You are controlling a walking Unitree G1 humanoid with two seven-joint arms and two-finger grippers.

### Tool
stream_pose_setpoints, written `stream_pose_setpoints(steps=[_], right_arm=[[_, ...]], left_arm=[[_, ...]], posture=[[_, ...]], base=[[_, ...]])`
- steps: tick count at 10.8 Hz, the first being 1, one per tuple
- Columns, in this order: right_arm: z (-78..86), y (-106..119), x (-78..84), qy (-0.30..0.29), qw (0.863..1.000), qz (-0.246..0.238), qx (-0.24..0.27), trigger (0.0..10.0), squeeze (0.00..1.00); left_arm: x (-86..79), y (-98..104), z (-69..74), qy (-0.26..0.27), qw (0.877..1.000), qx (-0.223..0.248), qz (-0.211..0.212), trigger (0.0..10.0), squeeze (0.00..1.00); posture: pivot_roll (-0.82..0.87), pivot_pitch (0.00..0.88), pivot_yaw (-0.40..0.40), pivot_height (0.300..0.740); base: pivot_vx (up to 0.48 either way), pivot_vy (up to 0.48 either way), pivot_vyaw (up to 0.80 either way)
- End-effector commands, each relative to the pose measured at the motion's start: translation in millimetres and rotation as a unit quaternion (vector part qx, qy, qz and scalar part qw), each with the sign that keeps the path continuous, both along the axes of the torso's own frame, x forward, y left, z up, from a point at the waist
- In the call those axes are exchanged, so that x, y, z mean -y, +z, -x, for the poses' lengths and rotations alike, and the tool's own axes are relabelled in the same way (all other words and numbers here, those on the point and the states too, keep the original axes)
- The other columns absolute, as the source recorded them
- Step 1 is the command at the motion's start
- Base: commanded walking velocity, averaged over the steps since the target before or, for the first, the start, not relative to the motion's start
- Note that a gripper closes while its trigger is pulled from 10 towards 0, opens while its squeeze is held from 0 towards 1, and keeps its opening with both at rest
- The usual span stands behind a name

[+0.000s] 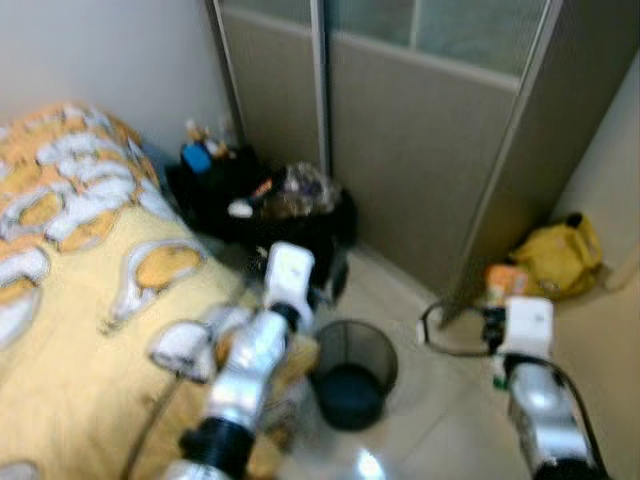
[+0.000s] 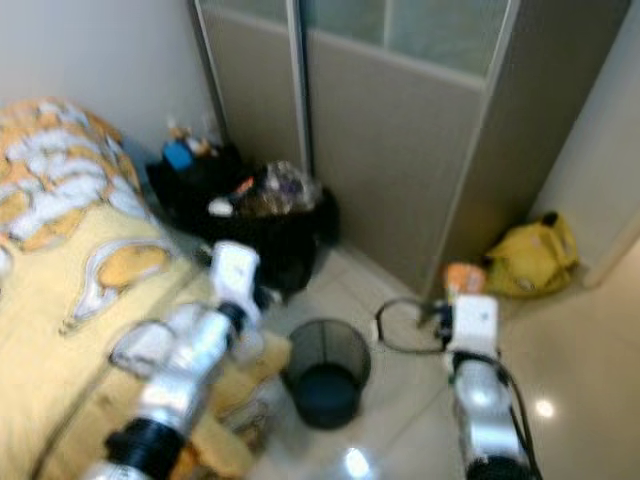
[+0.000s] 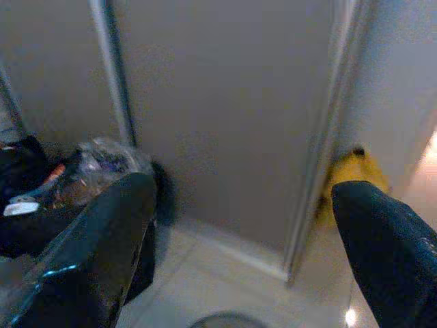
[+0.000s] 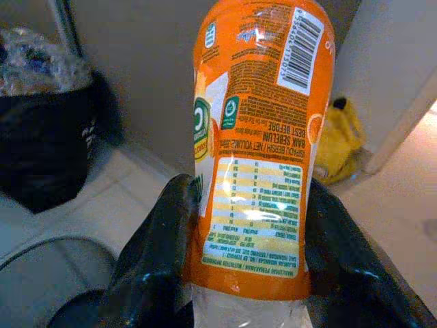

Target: Clean up the room

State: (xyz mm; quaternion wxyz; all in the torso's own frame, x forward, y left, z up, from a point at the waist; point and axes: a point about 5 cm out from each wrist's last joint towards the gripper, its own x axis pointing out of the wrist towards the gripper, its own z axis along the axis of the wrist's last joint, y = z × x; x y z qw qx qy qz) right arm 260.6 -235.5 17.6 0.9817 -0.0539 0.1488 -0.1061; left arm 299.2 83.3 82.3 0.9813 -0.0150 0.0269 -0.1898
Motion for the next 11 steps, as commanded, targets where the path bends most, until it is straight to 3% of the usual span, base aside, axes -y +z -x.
stream_pose_setpoints(steps=[1,3,8,11], right_arm=[[-10.6,12,-13.3,0.015,0.999,-0.013,0.039,10.0,0.0],[-15.5,14,-17.2,0.024,0.999,-0.014,0.044,10.0,0.0],[-25.7,11,-25.7,0.056,0.998,-0.024,0.028,10.0,0.0],[-37.9,-4,-46.3,0.072,0.994,-0.069,-0.047,10.0,0.0]], left_arm=[[-16.4,-2,-1.6,0.031,0.999,-0.003,-0.01,10.0,0.0],[-13.5,0,-4.2,0.036,0.999,-0.004,-0.003,10.0,0.0],[-11.8,-2,3.5,0.035,0.999,-0.014,0.004,10.0,0.0],[-27.9,-2,8.1,0.049,0.998,-0.024,-0.015,10.0,0.0]], posture=[[0.01,0.0,0.042,0.74],[0.01,0.0,0.039,0.74],[0.03,0.0,0.058,0.74],[0.09,0.026,0.082,0.74]], base=[[0.48,0.0,0.0],[0.48,0.0,0.0],[0.48,0.0,0.53],[0.0,0.0,0.17]])
